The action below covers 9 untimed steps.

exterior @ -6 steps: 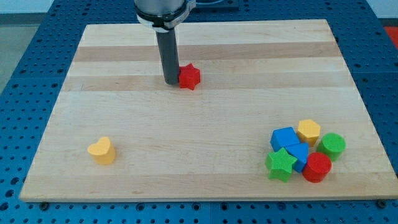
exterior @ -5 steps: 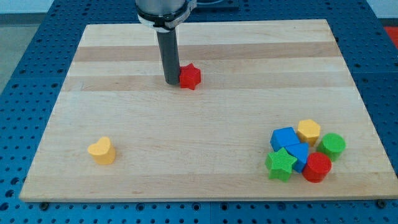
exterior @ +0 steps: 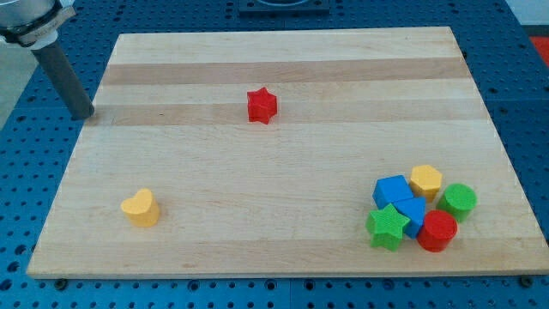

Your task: Push the yellow heart into the red star

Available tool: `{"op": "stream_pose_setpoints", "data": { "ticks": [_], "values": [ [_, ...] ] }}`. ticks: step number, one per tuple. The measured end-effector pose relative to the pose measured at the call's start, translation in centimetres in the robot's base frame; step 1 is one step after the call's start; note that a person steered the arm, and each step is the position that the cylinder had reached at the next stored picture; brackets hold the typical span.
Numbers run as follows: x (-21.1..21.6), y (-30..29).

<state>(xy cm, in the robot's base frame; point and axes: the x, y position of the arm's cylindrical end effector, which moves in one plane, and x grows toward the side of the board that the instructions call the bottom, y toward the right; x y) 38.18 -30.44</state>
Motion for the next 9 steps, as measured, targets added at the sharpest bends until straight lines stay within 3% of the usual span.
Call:
{"op": "stream_pose_setpoints", "data": {
  "ticks": [1, 3, 5, 6, 9],
  "values": [
    [4.0, 0.8],
    [16.3, 3.4],
    [17.8, 5.7],
    [17.8, 12.1],
    [17.8, 18.1]
  ]
}}
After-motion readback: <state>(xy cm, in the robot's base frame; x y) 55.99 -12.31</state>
